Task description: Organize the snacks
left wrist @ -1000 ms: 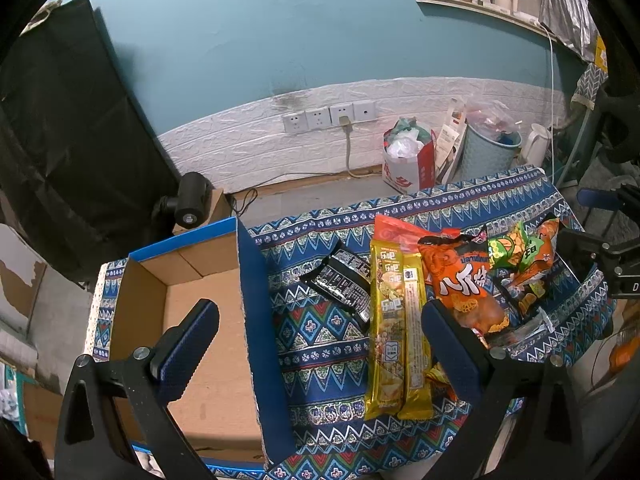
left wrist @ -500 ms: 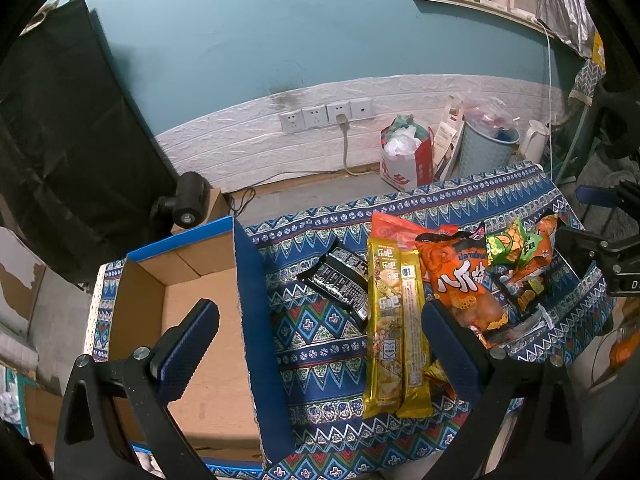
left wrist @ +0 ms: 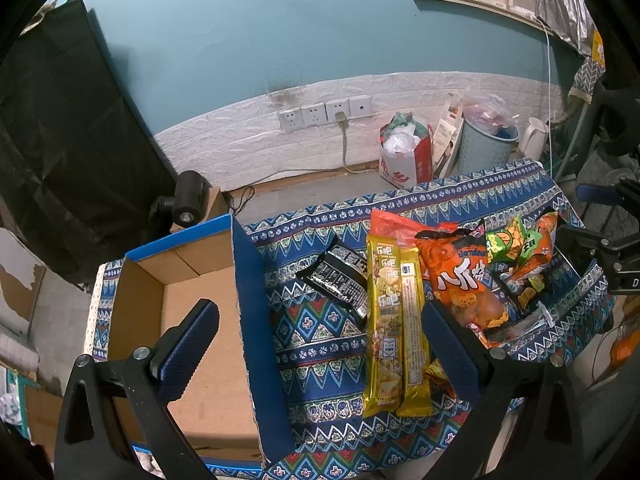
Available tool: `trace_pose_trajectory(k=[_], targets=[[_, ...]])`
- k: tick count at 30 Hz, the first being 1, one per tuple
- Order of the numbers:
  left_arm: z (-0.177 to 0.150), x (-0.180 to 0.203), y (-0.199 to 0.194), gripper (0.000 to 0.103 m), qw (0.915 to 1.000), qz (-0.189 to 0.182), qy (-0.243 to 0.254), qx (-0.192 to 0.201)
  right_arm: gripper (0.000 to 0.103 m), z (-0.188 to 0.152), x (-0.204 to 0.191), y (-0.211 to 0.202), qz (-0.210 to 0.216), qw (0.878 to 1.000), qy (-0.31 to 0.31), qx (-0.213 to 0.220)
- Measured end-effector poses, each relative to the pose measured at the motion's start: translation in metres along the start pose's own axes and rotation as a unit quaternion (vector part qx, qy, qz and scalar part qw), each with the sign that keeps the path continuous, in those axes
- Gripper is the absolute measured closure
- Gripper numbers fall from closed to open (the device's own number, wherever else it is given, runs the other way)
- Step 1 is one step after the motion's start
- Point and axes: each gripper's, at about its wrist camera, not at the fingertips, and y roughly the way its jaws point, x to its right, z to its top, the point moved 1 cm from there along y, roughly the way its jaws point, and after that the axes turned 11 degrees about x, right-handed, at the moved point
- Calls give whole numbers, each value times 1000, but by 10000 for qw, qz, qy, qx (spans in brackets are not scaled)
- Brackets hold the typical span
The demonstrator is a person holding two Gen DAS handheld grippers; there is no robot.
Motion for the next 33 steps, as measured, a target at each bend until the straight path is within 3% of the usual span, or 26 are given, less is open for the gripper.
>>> trace_pose_trajectory(k=[11,22,33], targets=[[-1,1,7,1,9999,-79,6,-114,18,-2,4,1,-35,10000,-1,-67],[-13,13,34,1,9986,-204,96,-485,18,-14,23,10,-329,9987,140,-361],[-25,20,70,1,9947,-330,-50,-977,18,-40,78,27,-602,9905,953,-794]])
